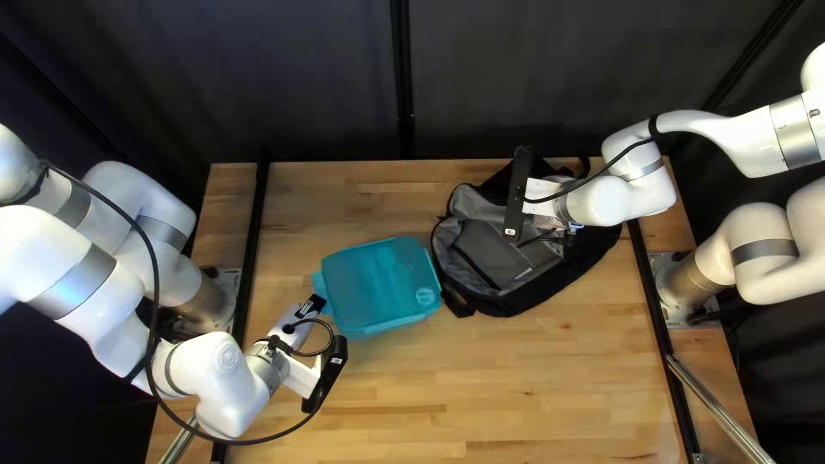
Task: Remove a lunch box from a kids backpack
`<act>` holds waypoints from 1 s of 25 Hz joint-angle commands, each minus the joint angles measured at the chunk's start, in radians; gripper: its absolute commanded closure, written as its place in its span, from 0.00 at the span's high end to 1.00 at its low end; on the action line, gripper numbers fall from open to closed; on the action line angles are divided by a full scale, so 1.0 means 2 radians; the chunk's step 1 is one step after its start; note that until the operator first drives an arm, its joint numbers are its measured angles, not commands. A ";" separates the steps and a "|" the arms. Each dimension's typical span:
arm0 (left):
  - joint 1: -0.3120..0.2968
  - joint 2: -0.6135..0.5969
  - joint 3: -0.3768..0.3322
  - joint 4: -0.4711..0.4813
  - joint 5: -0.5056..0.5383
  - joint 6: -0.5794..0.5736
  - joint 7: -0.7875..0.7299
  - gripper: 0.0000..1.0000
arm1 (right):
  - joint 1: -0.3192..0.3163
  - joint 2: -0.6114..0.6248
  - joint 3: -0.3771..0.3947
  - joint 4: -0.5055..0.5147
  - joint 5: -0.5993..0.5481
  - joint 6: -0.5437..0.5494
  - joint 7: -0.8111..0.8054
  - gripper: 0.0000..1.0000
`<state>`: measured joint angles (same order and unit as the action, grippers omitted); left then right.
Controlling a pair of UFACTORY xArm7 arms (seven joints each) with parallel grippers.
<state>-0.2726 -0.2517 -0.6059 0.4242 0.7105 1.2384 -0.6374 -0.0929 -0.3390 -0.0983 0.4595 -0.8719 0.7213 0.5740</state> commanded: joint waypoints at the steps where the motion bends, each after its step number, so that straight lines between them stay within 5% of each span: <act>1: -0.003 0.004 -0.003 0.003 -0.005 0.001 -0.001 0.00 | 0.000 0.000 0.000 0.000 0.000 0.000 0.000 0.00; 6: -0.011 0.005 -0.010 0.005 -0.019 0.006 -0.003 0.10 | 0.000 0.000 0.000 0.000 0.000 0.000 0.000 0.00; 18: -0.038 0.016 -0.038 0.008 -0.073 0.029 -0.033 0.13 | 0.000 0.000 0.000 0.000 0.000 0.000 0.000 0.00; 19: -0.039 0.020 -0.040 0.008 -0.074 0.027 -0.037 0.23 | 0.000 0.000 0.000 0.000 0.000 0.000 0.000 0.00; 20: -0.040 0.021 -0.041 0.008 -0.074 0.026 -0.038 0.72 | 0.000 0.000 0.000 0.000 0.000 0.000 0.000 0.00; 21: -0.041 0.023 -0.042 0.008 -0.075 0.022 -0.041 1.00 | 0.000 0.000 0.000 0.000 0.000 0.000 0.000 0.00; 25: -0.048 0.005 -0.035 0.005 -0.091 0.010 -0.018 1.00 | 0.000 0.000 0.000 0.000 0.000 0.000 0.000 0.00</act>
<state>-0.3576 -0.2165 -0.6859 0.4371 0.5520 1.2705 -0.7047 -0.0929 -0.3390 -0.0983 0.4595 -0.8719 0.7213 0.5740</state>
